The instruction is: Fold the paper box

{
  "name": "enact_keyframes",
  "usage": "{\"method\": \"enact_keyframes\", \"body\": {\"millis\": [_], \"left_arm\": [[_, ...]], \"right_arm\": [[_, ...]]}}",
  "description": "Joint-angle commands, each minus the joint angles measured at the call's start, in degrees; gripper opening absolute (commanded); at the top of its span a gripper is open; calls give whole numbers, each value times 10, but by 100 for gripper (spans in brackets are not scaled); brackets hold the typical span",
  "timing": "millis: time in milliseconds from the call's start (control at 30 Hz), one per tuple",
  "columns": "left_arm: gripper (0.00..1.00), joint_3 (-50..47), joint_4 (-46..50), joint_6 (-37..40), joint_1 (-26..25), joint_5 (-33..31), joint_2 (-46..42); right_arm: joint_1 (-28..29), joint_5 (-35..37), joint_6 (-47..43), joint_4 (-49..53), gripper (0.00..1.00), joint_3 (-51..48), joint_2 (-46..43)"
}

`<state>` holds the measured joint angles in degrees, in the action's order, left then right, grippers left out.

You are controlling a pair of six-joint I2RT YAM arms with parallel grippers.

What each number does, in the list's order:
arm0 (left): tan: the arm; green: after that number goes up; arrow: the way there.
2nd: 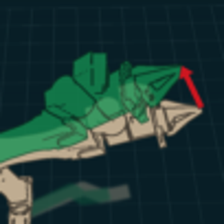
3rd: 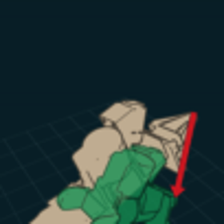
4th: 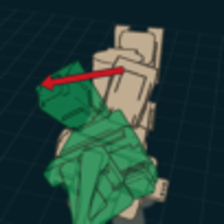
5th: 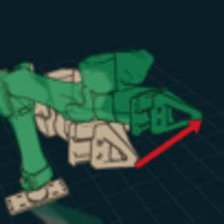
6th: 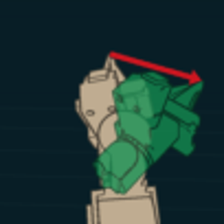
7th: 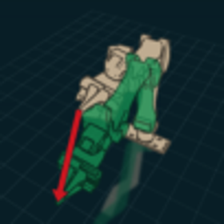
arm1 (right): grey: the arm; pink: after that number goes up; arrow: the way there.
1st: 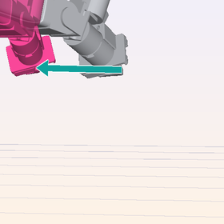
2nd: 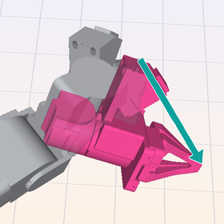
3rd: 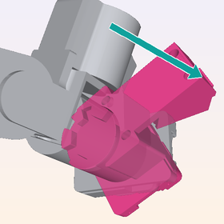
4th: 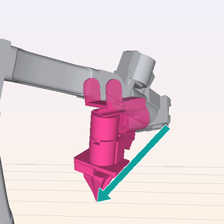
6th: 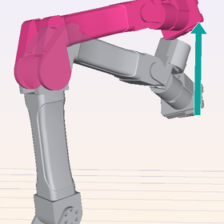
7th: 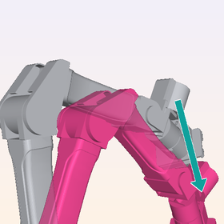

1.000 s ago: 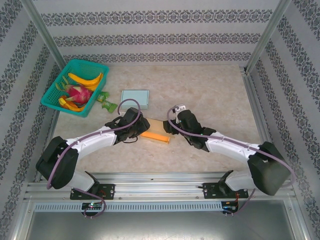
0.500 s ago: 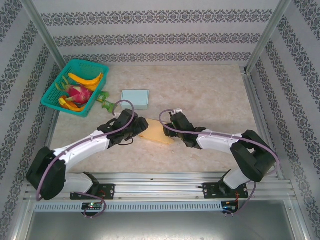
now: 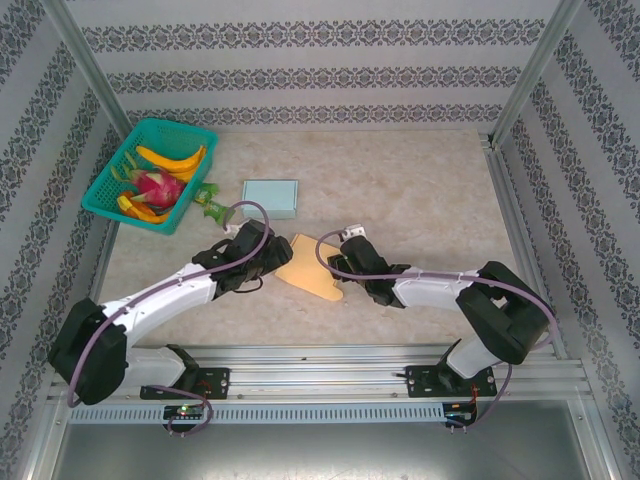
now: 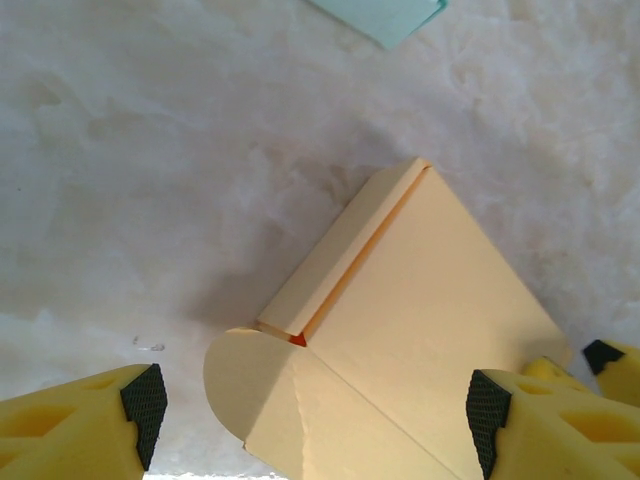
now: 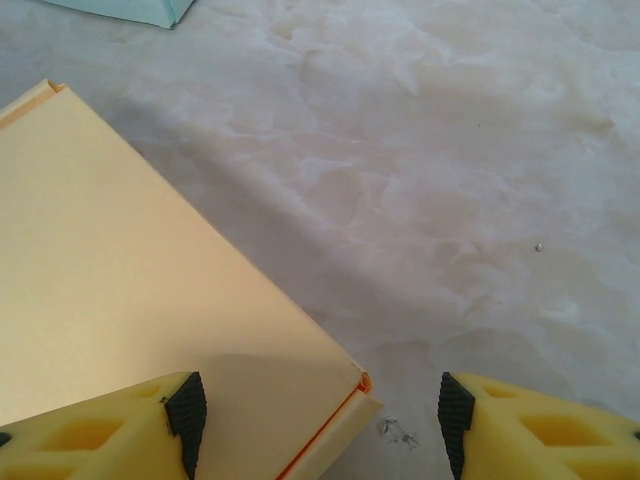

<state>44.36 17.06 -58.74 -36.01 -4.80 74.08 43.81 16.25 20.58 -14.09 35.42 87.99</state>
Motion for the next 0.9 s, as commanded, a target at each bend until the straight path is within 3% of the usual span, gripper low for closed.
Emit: {"method": "enact_keyframes", "body": {"millis": [0,267,867], "left_arm": [[81,5,-30,32,-6,-4,26],[81,17,-72,106,-6,17,88],[84,81,-52,108,-6,-9,191]], "right_arm": [[10,14,-22,-11,65,-15,17],[14,-5,-68,-48,65,-31,32],[11,-50,-105,-87,64,-53,39]]}}
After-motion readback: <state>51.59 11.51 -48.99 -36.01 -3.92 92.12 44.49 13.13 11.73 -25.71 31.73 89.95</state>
